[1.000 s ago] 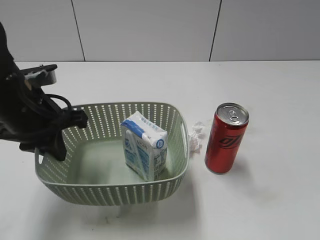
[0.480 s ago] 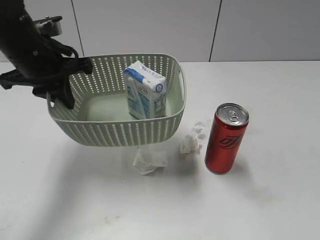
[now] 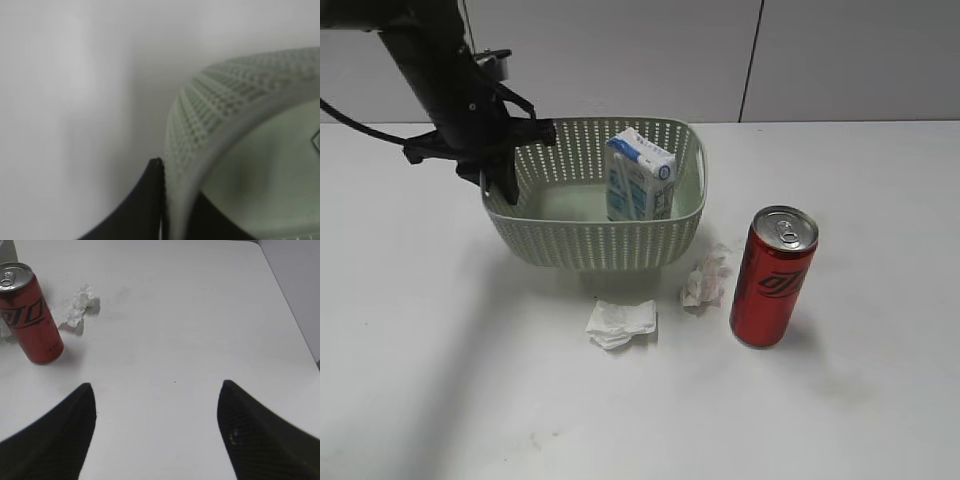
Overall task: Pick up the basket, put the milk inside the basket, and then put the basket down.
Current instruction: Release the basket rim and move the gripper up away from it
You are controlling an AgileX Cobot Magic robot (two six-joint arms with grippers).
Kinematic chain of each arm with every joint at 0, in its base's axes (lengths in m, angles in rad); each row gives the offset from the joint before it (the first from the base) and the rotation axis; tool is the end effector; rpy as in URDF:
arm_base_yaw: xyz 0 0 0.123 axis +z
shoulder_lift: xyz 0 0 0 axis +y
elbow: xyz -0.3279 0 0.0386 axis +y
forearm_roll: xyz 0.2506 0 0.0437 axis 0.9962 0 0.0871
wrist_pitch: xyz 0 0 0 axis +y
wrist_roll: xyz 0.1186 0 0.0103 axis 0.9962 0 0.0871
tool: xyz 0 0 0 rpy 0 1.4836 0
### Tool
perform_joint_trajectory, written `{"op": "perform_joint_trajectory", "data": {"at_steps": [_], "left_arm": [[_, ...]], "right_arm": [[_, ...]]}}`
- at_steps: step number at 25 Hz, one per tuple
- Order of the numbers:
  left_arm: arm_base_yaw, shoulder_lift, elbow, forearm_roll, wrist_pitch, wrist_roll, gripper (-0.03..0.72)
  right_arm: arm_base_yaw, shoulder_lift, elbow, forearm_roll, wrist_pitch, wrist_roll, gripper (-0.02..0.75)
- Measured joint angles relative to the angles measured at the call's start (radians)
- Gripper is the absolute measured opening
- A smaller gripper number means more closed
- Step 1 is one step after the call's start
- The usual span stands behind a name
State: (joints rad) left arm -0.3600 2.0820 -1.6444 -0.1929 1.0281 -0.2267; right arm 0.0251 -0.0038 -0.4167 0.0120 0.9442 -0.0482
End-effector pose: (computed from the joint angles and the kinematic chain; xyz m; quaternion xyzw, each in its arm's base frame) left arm 0.4264 -0.1814 0.2084 0.0245 0.9913 -0.1108 0.0664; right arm -0.0093 0.0009 0.2522 -0.0305 0.8429 -0.0002 0.5373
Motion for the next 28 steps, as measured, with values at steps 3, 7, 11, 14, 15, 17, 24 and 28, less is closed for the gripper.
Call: {"op": "perform_joint_trajectory", "data": {"at_steps": [3,7,11,14,15,17,24,28], "left_arm": [[0.000,0.064,-0.051,0.000,0.002,0.018,0.005],[0.000,0.120,-0.074,0.000,-0.018,0.020,0.005],[0.000,0.133,-0.075,0.000,-0.062,0.025,0.008],[0.001,0.133,-0.076,-0.014,-0.086,0.027,0.073],[0.003,0.133,-0.079,-0.021,-0.088,0.027,0.115],[0.006,0.132,-0.083,-0.034,-0.089,0.027,0.263],[0.052,0.124,-0.096,-0.110,-0.038,0.044,0.650],[0.095,0.112,-0.160,-0.172,0.065,0.089,0.667]], "right_arm": [[0.000,0.000,0.000,0.000,0.000,0.000,0.592],[0.000,0.000,0.000,0.000,0.000,0.000,0.591],[0.000,0.000,0.000,0.000,0.000,0.000,0.591],[0.000,0.000,0.000,0.000,0.000,0.000,0.591],[0.000,0.000,0.000,0.000,0.000,0.000,0.591],[0.000,0.000,0.000,0.000,0.000,0.000,0.591],[0.000,0.000,0.000,0.000,0.000,0.000,0.591],[0.000,0.000,0.000,0.000,0.000,0.000,0.591]]}}
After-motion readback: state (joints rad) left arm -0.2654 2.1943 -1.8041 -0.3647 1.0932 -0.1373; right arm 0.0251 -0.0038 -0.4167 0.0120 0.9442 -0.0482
